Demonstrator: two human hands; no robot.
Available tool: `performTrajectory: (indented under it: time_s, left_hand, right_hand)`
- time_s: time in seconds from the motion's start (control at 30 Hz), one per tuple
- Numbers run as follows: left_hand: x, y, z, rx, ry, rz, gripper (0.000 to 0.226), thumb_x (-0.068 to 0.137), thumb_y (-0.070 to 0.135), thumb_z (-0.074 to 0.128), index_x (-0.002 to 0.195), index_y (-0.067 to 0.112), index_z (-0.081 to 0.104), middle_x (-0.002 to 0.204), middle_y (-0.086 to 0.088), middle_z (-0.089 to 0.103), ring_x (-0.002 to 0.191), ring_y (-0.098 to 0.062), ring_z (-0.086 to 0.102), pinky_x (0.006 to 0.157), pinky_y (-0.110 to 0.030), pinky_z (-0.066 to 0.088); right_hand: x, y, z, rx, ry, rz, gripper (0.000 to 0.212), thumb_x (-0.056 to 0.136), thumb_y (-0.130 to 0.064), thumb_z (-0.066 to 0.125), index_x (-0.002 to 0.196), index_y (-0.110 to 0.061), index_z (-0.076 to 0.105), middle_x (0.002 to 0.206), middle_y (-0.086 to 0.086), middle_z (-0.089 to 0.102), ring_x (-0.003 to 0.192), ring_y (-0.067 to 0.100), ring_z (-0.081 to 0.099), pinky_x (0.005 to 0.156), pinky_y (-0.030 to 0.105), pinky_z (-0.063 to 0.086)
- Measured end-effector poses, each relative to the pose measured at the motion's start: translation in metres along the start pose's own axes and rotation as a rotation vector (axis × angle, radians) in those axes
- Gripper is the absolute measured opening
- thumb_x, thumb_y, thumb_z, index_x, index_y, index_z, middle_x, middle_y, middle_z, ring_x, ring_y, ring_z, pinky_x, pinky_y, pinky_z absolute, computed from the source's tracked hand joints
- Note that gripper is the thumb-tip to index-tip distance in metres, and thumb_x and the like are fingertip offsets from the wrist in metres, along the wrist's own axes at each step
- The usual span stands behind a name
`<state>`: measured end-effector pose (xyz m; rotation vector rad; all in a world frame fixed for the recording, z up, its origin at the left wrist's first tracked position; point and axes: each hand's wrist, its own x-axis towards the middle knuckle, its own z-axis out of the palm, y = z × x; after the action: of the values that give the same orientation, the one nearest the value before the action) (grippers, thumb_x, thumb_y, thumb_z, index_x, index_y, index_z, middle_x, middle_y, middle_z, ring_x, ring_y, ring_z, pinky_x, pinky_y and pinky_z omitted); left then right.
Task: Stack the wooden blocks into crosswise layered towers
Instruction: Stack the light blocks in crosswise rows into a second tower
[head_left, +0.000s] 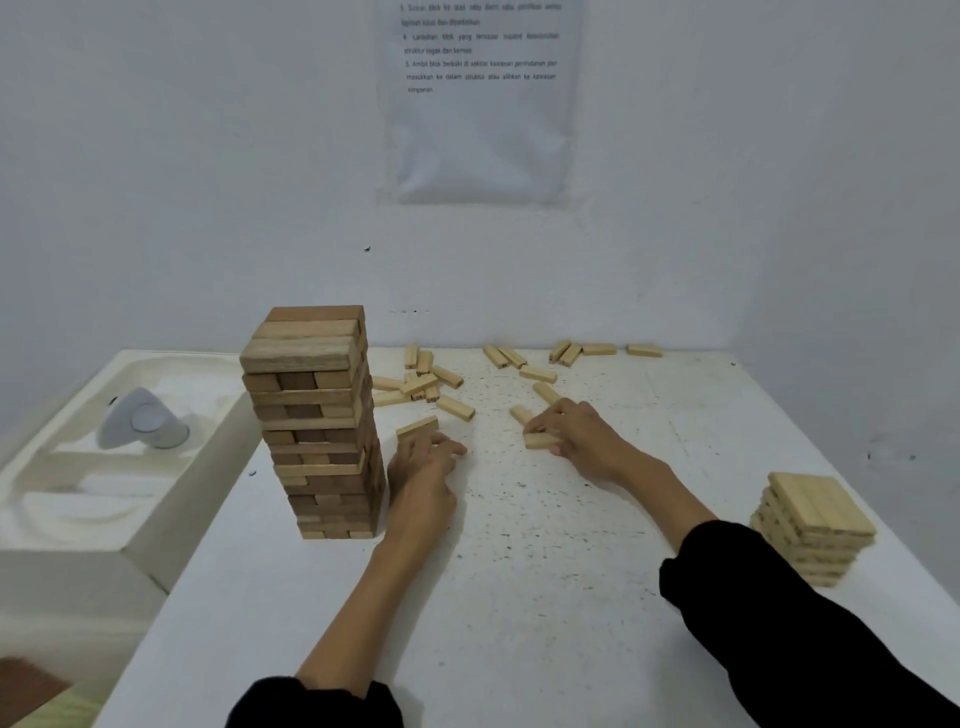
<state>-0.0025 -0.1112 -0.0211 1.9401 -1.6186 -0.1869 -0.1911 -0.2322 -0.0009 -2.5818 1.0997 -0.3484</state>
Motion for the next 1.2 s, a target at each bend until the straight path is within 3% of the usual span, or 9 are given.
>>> performTrajectory:
  time_s: [0.1, 0.17, 0.3, 0.37, 0.47, 0.57, 0.8, 0.93, 1.2]
  left_hand:
    - [0.002, -0.004, -0.001, -0.006, -0.047, -0.008, 0.082, 0.061, 0.036, 0.010, 0.112, 0.007, 0.068, 0.117, -0.010, 0.060, 0.114, -0.029, 0.046, 0.088, -0.032, 0.038]
    - [0.002, -0.006, 0.002, -0.074, -0.028, 0.001, 0.079, 0.063, 0.042, 0.015, 0.106, 0.005, 0.070, 0.113, -0.012, 0.063, 0.111, -0.032, 0.049, 0.091, -0.040, 0.039]
    - [-0.004, 0.004, 0.001, 0.002, 0.019, -0.038, 0.052, 0.080, 0.002, 0.033, 0.119, 0.017, 0.065, 0.120, 0.000, 0.058, 0.117, -0.024, 0.039, 0.081, -0.028, 0.026]
    - [-0.007, 0.008, 0.001, 0.019, 0.060, -0.033, 0.051, 0.085, -0.007, 0.041, 0.123, 0.018, 0.062, 0.121, 0.001, 0.057, 0.116, -0.022, 0.037, 0.077, -0.026, 0.023]
    - [-0.009, 0.007, 0.002, -0.003, 0.079, -0.016, 0.041, 0.090, 0.000, 0.045, 0.124, 0.016, 0.061, 0.119, -0.002, 0.058, 0.113, -0.022, 0.037, 0.075, -0.021, 0.020]
    - [-0.009, 0.010, 0.000, -0.026, 0.070, -0.006, 0.037, 0.092, 0.004, 0.045, 0.125, 0.013, 0.060, 0.121, -0.005, 0.057, 0.110, -0.020, 0.037, 0.075, -0.017, 0.019]
    - [-0.007, 0.009, 0.004, -0.111, 0.027, -0.080, 0.033, 0.091, 0.012, 0.053, 0.123, 0.015, 0.061, 0.120, -0.002, 0.054, 0.108, -0.019, 0.048, 0.076, -0.019, 0.031]
    - [-0.012, 0.014, 0.009, -0.156, 0.055, -0.098, 0.032, 0.088, 0.021, 0.059, 0.119, 0.019, 0.062, 0.108, 0.005, 0.051, 0.100, -0.017, 0.050, 0.084, -0.031, 0.045]
    - [-0.019, 0.027, 0.014, -0.082, 0.012, -0.046, 0.040, 0.090, 0.041, 0.057, 0.121, 0.017, 0.057, 0.120, -0.003, 0.050, 0.113, -0.021, 0.040, 0.090, -0.031, 0.037]
  right_hand:
    - [-0.022, 0.001, 0.011, -0.004, 0.064, -0.054, 0.039, 0.091, 0.005, 0.046, 0.120, -0.014, 0.062, 0.122, 0.011, 0.054, 0.109, 0.029, 0.045, 0.086, 0.026, 0.035]
    - [-0.038, -0.001, 0.015, -0.027, 0.119, -0.070, 0.035, 0.094, 0.000, 0.047, 0.125, -0.012, 0.059, 0.125, 0.006, 0.056, 0.109, 0.025, 0.046, 0.086, 0.023, 0.035]
    - [-0.052, -0.005, 0.018, 0.023, 0.145, -0.054, 0.035, 0.093, -0.003, 0.050, 0.126, -0.014, 0.058, 0.124, 0.005, 0.054, 0.110, 0.022, 0.046, 0.083, 0.015, 0.029]
    - [-0.051, -0.006, 0.015, 0.048, 0.135, -0.051, 0.043, 0.091, 0.001, 0.051, 0.130, -0.018, 0.054, 0.127, 0.004, 0.045, 0.113, 0.019, 0.044, 0.085, 0.015, 0.032]
    - [-0.043, -0.012, 0.011, -0.010, 0.099, -0.066, 0.063, 0.090, 0.005, 0.046, 0.142, -0.028, 0.036, 0.146, 0.004, 0.025, 0.123, 0.022, 0.035, 0.097, 0.029, 0.040]
    - [-0.031, -0.018, 0.014, -0.176, 0.011, -0.087, 0.064, 0.092, 0.004, 0.037, 0.147, -0.027, 0.024, 0.157, -0.002, 0.007, 0.117, 0.025, 0.031, 0.094, 0.037, 0.041]
    - [-0.060, -0.040, 0.021, -0.176, 0.015, -0.029, 0.055, 0.095, -0.001, 0.037, 0.145, -0.023, 0.032, 0.152, -0.003, 0.028, 0.117, 0.021, 0.033, 0.093, 0.030, 0.037]
    - [-0.104, -0.060, 0.032, -0.071, 0.104, -0.049, 0.053, 0.096, -0.004, 0.041, 0.144, -0.026, 0.034, 0.150, -0.007, 0.032, 0.101, 0.015, 0.033, 0.086, 0.027, 0.037]
    - [-0.123, -0.043, 0.034, 0.226, 0.221, 0.014, 0.056, 0.087, -0.004, 0.057, 0.137, -0.023, 0.043, 0.121, -0.003, 0.052, 0.094, 0.006, 0.041, 0.077, 0.008, 0.030]
